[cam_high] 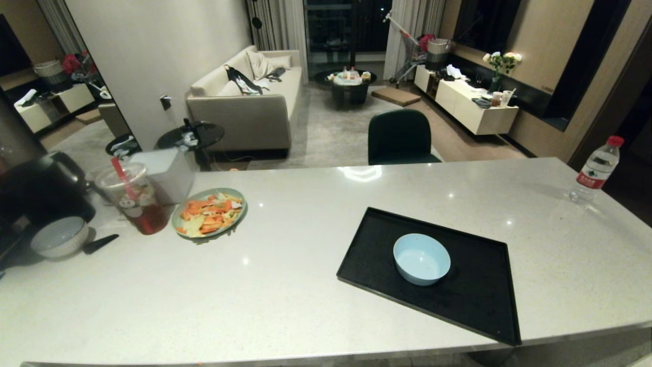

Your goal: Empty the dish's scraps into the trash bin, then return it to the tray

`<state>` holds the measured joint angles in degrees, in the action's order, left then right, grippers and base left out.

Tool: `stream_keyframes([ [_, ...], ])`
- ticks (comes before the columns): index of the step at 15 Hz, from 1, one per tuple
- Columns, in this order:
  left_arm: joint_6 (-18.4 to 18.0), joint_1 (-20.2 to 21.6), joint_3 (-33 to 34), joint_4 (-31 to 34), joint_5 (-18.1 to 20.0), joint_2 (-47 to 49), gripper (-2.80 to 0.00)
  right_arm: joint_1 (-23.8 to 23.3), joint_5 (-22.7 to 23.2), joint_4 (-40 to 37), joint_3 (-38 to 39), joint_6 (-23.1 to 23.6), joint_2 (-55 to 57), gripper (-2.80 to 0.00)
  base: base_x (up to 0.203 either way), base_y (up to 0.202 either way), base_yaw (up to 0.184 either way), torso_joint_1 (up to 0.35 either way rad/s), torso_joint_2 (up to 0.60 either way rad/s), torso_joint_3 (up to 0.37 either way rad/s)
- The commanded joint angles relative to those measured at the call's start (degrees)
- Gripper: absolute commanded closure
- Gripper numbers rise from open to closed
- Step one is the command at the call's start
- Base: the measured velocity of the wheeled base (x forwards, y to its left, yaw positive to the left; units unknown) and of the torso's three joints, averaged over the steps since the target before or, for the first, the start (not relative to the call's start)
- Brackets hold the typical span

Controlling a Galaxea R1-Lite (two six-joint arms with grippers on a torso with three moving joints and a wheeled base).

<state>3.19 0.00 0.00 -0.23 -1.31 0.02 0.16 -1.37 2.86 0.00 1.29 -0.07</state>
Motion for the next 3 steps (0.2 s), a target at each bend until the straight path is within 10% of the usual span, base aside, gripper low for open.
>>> stream_keyframes([
  [1,0.1,0.0,0.0,0.0,0.0,0.1,0.00,0.0,0.0,0.0,0.0,-0.7,0.1,0.00,0.000,0.000,0.000,0.000,0.00,0.000],
  [3,0.1,0.0,0.0,0.0,0.0,0.1,0.00,0.0,-0.1,0.0,0.0,-2.0,0.1,0.00,0.000,0.000,0.000,0.000,0.00,0.000],
])
